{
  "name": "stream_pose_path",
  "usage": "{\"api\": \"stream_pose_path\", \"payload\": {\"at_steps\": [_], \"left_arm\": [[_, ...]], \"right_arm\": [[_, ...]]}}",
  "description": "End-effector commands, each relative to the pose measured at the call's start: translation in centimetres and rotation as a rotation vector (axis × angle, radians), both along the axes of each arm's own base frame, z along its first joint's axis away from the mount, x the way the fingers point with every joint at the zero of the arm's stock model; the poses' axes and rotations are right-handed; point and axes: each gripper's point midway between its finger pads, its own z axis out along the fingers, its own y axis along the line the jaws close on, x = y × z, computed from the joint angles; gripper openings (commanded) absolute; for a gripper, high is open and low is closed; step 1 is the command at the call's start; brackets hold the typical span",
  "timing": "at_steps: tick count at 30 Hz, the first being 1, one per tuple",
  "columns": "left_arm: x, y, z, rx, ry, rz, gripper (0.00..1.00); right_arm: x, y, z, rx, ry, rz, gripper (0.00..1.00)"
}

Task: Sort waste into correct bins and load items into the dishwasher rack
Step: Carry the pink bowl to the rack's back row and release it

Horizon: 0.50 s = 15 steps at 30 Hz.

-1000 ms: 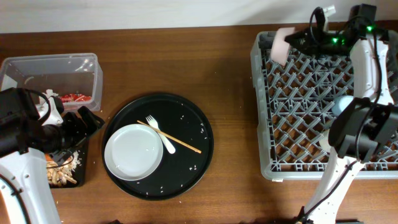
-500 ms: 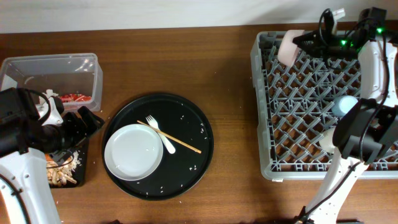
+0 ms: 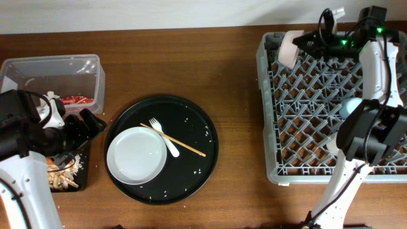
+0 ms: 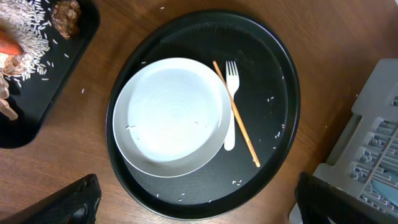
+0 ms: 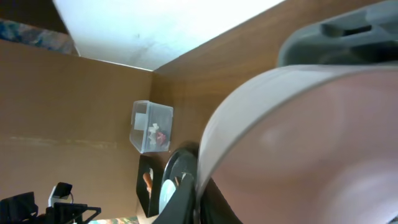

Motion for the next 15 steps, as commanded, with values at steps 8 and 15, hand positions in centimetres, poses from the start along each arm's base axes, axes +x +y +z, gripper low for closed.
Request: {"api": "stream_pose_path", "payload": {"at_steps": [8, 15], "left_arm": [[-0.1, 0.1, 0.1, 0.003, -0.003, 0.011, 0.99], [-0.1, 0.1, 0.1, 0.003, -0.003, 0.011, 0.99]], "right_arm": [[-0.3, -3.2, -3.2, -0.093, 0.111, -0.084, 0.06], [-2.7, -4.5, -0.9, -0.095, 0.213, -0.123, 0.47]]}}
